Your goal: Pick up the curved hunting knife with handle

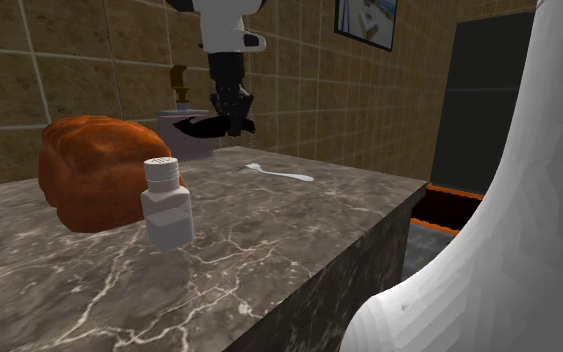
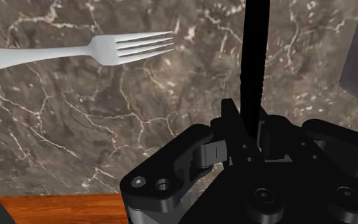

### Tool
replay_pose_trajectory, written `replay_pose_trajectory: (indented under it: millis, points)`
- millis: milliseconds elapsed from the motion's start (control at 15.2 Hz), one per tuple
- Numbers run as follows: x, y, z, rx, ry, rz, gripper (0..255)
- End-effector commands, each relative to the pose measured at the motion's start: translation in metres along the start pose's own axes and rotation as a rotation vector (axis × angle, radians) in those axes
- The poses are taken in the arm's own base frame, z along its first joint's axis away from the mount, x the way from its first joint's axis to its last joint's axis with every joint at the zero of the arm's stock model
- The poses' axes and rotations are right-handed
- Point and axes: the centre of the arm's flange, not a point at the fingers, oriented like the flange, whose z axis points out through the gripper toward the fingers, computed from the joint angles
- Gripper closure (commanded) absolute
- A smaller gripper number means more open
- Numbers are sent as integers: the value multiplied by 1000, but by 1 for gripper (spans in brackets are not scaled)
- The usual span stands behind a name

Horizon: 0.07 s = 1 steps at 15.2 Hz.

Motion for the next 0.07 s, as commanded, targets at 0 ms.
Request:
replay_pose_trajectory:
  millis: [0]
  points:
    - [0, 1, -3, 0, 0, 0, 255]
